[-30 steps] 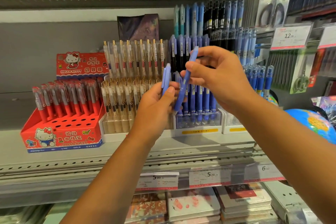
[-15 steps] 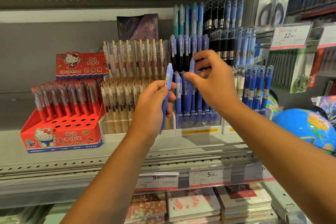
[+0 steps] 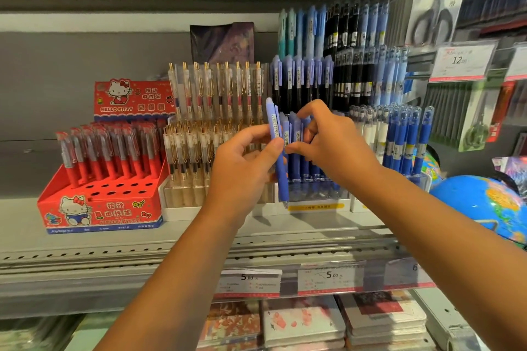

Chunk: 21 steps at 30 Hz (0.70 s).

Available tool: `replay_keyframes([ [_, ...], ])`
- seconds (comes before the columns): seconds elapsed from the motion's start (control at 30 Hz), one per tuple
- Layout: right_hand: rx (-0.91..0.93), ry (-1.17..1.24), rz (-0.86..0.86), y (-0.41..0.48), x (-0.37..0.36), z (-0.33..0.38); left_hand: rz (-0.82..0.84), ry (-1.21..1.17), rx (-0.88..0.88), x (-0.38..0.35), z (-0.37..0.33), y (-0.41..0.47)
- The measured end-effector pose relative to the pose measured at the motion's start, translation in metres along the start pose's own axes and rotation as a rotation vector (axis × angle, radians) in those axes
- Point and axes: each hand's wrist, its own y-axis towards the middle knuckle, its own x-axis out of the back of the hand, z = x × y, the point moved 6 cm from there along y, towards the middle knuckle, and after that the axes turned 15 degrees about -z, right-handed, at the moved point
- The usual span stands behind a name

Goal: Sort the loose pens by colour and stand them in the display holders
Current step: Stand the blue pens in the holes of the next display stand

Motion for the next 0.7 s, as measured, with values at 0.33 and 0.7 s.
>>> replay_keyframes([
  [0.33,-0.277,0.616,-0.027,-0.003,0.031,0.015,0.028,0.15,-0.142,-0.01,-0.004,-0.003],
  [0.7,-0.429,0.692,-0.146,-0.013,0.043,-0.005,0.142,0.686,-0.765,-0.029,-0.037,0.007],
])
